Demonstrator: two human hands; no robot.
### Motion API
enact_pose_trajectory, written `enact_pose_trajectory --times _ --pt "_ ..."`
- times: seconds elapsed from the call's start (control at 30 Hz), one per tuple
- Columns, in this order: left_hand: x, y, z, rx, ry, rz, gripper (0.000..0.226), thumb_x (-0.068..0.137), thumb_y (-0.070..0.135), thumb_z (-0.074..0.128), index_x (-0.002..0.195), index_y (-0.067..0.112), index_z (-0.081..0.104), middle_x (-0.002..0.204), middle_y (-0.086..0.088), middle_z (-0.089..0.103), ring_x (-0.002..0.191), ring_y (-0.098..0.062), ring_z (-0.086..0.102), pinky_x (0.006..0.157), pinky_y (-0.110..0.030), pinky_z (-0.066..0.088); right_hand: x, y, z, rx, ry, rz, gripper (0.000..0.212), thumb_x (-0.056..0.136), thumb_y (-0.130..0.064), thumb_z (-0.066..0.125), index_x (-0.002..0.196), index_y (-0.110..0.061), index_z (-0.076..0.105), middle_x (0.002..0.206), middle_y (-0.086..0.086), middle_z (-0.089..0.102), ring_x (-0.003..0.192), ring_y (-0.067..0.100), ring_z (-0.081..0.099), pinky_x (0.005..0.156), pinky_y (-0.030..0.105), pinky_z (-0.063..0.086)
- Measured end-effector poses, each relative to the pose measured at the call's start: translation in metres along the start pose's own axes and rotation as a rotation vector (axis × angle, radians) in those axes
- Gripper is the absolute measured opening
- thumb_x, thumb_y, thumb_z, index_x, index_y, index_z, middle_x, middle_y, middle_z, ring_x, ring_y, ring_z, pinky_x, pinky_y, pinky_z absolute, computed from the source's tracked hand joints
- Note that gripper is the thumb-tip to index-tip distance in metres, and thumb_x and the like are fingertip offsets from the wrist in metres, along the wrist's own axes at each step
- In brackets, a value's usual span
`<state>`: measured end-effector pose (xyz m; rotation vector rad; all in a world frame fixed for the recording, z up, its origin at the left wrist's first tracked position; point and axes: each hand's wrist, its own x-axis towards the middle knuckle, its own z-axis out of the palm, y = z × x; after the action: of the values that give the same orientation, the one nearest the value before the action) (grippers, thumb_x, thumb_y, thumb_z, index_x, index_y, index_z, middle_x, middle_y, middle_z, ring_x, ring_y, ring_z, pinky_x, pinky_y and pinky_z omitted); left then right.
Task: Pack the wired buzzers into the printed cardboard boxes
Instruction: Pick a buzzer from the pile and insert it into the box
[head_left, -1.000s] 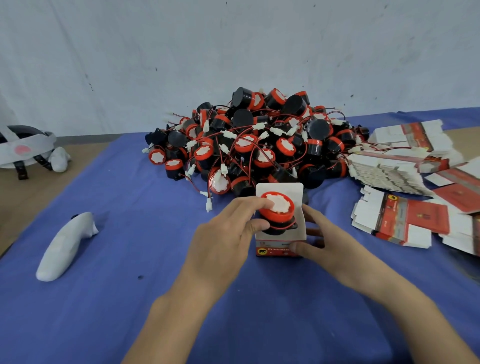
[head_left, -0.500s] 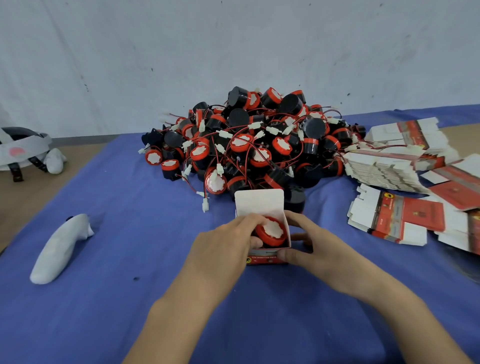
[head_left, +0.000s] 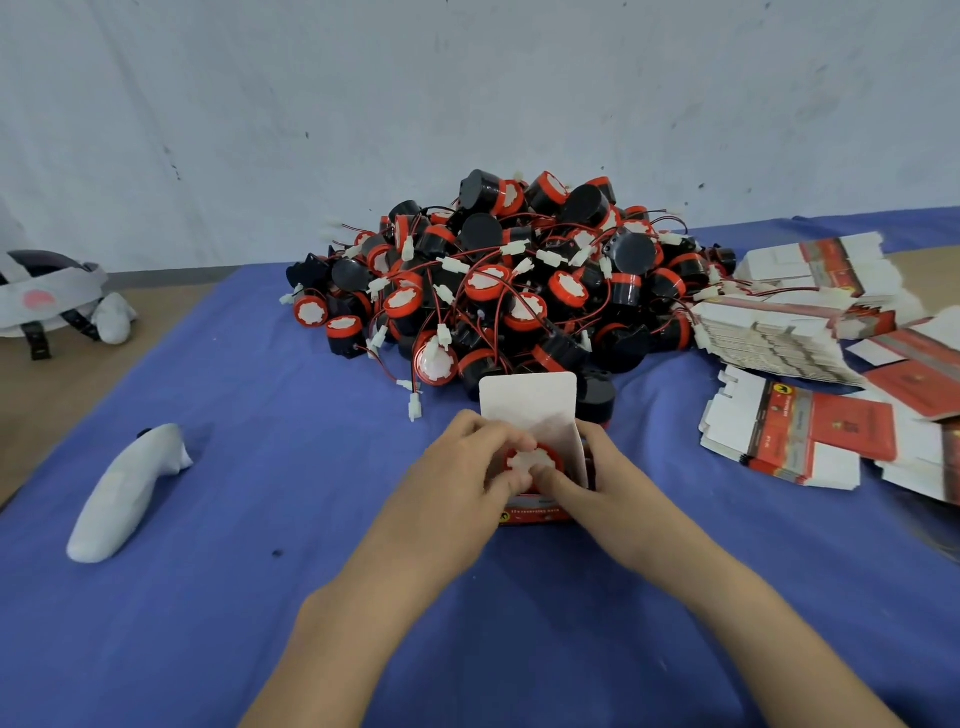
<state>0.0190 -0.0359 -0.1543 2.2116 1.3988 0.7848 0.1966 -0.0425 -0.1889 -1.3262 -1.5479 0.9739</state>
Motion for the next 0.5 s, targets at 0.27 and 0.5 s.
enact_pose_trajectory --times 0.27,0.5 --pt "-0.003 0.016 -0.018 -1.018 0.073 -0.174 0.021 0.095 0.011 0.064 0.115 0.015 0.067 0.100 -0.007 0.077 0.087 -0.019 0.075 0.077 -0.023 0.059 -0.001 -0.002 0.000 0.036 0.007 0.001 0.023 0.097 -0.031 0.064 0.105 -0.047 0.049 0.097 -0.042 0.062 0.093 -0.020 0.059 0.070 0.000 0.043" --pt "-0.006 0.019 -0.001 -0.609 0.144 -0.047 0.014 0.101 0.029 0.058 0.109 0.039 0.063 0.086 0.011 0.072 0.067 -0.004 0.062 0.063 -0.019 0.053 -0.004 -0.007 0.002 0.050 0.035 0.004 0.023 0.097 -0.034 0.065 0.107 -0.048 0.050 0.100 -0.025 0.068 0.093 -0.017 0.060 0.070 0.001 0.044"
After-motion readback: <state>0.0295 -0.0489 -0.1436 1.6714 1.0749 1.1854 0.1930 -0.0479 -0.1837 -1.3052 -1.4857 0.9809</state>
